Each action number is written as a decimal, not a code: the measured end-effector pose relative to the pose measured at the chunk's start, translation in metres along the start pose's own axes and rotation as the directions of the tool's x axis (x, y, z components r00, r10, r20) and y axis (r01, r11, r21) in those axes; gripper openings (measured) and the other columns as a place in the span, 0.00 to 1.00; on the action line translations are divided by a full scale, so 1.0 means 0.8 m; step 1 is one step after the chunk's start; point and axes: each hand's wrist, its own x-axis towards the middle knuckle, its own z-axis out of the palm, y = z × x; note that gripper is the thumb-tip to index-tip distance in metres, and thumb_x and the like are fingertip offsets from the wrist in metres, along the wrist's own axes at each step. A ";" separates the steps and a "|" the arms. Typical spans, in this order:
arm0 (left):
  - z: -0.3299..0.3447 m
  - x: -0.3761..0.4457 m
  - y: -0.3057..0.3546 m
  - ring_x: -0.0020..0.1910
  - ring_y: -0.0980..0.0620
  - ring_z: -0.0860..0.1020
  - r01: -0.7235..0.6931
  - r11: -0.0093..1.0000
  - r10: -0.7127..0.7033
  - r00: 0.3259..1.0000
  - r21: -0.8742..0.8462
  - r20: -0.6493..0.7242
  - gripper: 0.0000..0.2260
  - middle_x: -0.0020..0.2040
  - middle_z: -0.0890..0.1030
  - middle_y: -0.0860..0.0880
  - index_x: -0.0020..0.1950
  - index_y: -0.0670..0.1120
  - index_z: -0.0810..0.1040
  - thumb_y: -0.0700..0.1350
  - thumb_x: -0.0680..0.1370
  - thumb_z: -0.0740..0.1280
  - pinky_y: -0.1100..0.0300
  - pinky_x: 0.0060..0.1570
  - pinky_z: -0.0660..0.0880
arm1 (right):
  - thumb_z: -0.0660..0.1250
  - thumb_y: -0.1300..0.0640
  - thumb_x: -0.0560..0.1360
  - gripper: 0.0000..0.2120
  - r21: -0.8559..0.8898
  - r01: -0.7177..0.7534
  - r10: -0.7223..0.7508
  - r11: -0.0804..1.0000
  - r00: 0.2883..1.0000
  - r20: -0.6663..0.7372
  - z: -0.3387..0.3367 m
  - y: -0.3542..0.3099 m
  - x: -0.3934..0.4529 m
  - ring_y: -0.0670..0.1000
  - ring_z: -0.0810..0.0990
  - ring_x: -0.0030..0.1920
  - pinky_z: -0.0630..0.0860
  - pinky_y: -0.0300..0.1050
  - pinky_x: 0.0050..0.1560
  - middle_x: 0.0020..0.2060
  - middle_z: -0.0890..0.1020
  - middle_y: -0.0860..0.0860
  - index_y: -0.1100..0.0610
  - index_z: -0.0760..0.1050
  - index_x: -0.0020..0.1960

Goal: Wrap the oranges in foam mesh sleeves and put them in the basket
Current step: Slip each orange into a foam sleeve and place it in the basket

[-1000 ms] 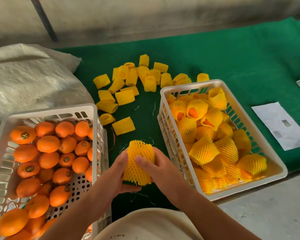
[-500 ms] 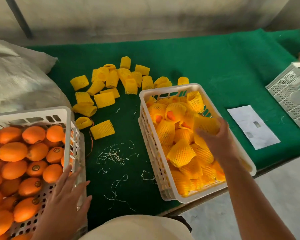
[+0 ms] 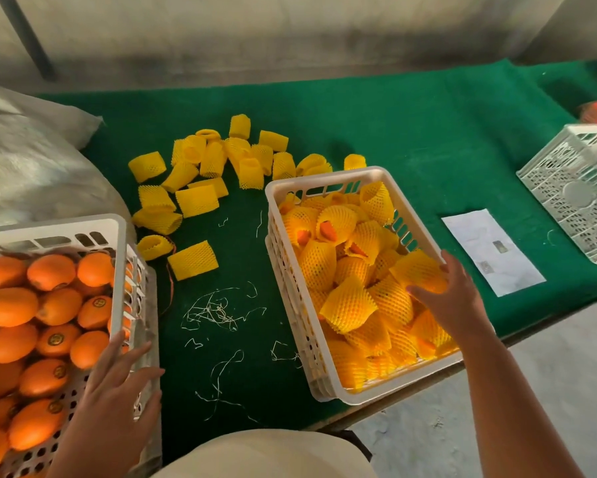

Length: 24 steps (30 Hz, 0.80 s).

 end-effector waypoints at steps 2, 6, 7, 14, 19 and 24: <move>0.001 0.000 -0.001 0.84 0.43 0.53 -0.008 1.000 0.008 1.000 0.020 0.008 0.18 0.71 0.77 0.44 0.53 0.53 0.85 0.58 0.73 0.60 0.32 0.74 0.58 | 0.78 0.43 0.73 0.45 0.016 0.001 -0.001 1.000 1.000 0.021 0.000 0.003 -0.010 0.60 0.69 0.75 0.72 0.65 0.68 0.76 0.70 0.54 0.49 0.58 0.81; 0.003 -0.003 -0.003 0.83 0.42 0.53 -0.022 0.999 0.022 1.000 0.026 0.006 0.19 0.70 0.77 0.43 0.54 0.51 0.85 0.58 0.74 0.60 0.32 0.72 0.59 | 0.78 0.46 0.74 0.40 0.035 0.009 -0.006 0.999 0.998 -0.059 -0.002 -0.001 -0.027 0.58 0.72 0.73 0.74 0.64 0.66 0.73 0.73 0.53 0.51 0.62 0.80; 0.003 -0.003 -0.003 0.83 0.42 0.53 -0.030 0.999 0.030 1.000 0.011 -0.003 0.19 0.70 0.77 0.43 0.55 0.50 0.85 0.58 0.74 0.60 0.33 0.72 0.60 | 0.77 0.47 0.75 0.39 0.038 0.009 -0.005 0.999 0.995 -0.099 -0.003 -0.004 -0.032 0.58 0.73 0.72 0.75 0.64 0.66 0.72 0.74 0.54 0.52 0.64 0.80; -0.021 -0.015 -0.005 0.79 0.55 0.60 0.136 0.963 -0.155 0.986 -0.232 -0.065 0.15 0.78 0.65 0.56 0.69 0.58 0.75 0.54 0.82 0.63 0.41 0.69 0.70 | 0.74 0.56 0.78 0.20 0.005 0.167 -0.158 0.986 0.938 -0.310 0.004 -0.046 -0.067 0.63 0.80 0.60 0.77 0.60 0.59 0.63 0.82 0.58 0.56 0.78 0.68; -0.039 -0.011 -0.041 0.76 0.52 0.65 0.344 0.900 -0.368 0.929 -0.267 -0.045 0.21 0.78 0.65 0.56 0.73 0.59 0.70 0.62 0.81 0.60 0.48 0.69 0.70 | 0.74 0.57 0.77 0.15 -0.015 0.350 -0.340 0.937 0.897 -0.283 0.039 -0.089 -0.082 0.62 0.81 0.59 0.77 0.58 0.58 0.62 0.83 0.56 0.53 0.81 0.63; -0.033 -0.019 -0.092 0.69 0.44 0.74 0.390 0.916 -0.382 0.919 -0.095 0.095 0.17 0.68 0.76 0.46 0.69 0.47 0.78 0.52 0.83 0.62 0.45 0.68 0.74 | 0.73 0.55 0.78 0.14 0.024 0.438 -0.432 0.899 0.894 -0.116 0.086 -0.134 -0.091 0.60 0.81 0.58 0.77 0.57 0.57 0.60 0.83 0.53 0.48 0.80 0.62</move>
